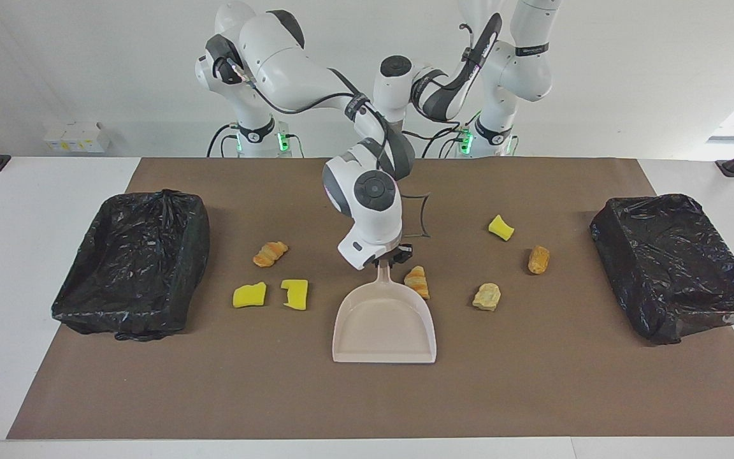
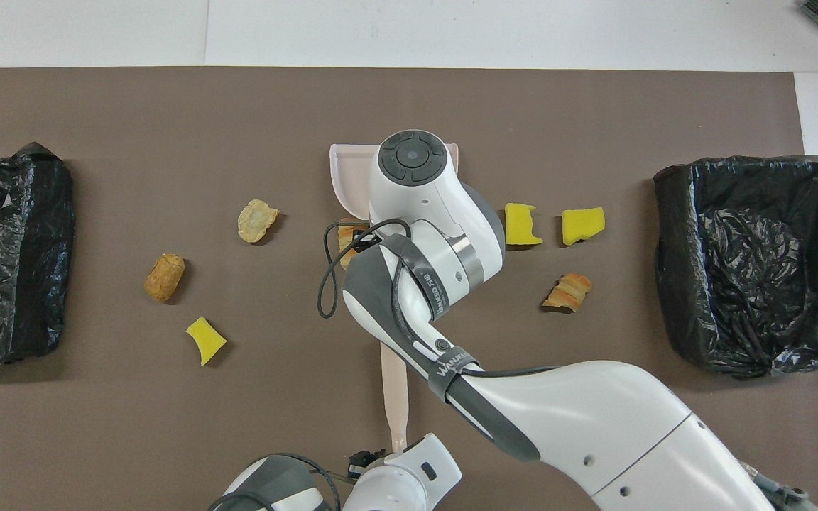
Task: Sweep and dump trash in bin
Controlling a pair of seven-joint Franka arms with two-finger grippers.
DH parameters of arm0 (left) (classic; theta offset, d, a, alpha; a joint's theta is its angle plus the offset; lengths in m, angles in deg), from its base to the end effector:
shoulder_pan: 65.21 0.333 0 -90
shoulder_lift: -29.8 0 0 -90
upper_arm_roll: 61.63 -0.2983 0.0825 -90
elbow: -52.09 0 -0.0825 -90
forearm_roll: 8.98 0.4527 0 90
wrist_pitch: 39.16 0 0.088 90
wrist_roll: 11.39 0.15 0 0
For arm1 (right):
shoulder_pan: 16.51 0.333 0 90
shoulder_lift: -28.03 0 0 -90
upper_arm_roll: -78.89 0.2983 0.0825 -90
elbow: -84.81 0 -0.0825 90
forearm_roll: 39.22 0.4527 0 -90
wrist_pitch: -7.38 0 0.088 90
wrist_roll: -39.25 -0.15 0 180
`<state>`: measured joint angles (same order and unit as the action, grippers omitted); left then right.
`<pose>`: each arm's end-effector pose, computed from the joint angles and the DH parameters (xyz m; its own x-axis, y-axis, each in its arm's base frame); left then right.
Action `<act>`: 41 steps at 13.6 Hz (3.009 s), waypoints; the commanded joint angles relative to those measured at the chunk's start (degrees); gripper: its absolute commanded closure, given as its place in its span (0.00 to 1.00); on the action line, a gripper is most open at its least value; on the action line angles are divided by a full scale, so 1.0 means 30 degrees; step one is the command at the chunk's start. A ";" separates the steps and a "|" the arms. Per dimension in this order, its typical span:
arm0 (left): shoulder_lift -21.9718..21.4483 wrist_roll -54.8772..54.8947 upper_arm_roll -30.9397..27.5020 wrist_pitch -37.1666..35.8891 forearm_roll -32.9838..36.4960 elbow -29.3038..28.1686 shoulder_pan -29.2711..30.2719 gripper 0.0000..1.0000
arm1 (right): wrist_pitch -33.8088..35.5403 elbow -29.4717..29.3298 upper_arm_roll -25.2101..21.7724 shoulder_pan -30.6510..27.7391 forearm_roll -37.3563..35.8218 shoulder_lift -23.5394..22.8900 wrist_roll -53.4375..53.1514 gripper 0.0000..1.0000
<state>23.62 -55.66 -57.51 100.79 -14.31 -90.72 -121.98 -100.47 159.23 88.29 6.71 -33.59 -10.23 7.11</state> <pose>0.2503 -0.4528 0.2213 0.9758 -0.2186 0.0009 -0.2180 -0.9727 0.0792 0.6575 0.4102 0.2679 0.9843 -0.0453 -0.1707 -0.0661 -0.9908 -0.1182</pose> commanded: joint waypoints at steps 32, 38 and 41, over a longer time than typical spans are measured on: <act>-0.1602 0.1981 -0.0349 -0.7636 0.1307 0.1907 1.7255 1.00 | 0.0794 0.7451 0.0148 -0.2057 -0.7528 0.5548 2.6395 1.00; -0.0109 0.9819 -0.0290 -0.6169 0.0141 0.2426 1.4943 1.00 | 0.0560 0.7451 0.0178 -0.0797 -0.7236 0.5459 2.2022 1.00; -0.0077 1.1359 -0.0290 -0.6048 -0.1122 0.2574 1.3013 1.00 | 0.0850 0.7480 0.0178 -0.0360 -0.7236 0.5605 2.1905 1.00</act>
<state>22.94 -24.03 -57.70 82.00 -15.70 -83.79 -78.72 -97.44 180.96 88.46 5.19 -55.04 5.68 74.28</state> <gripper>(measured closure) 0.736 0.683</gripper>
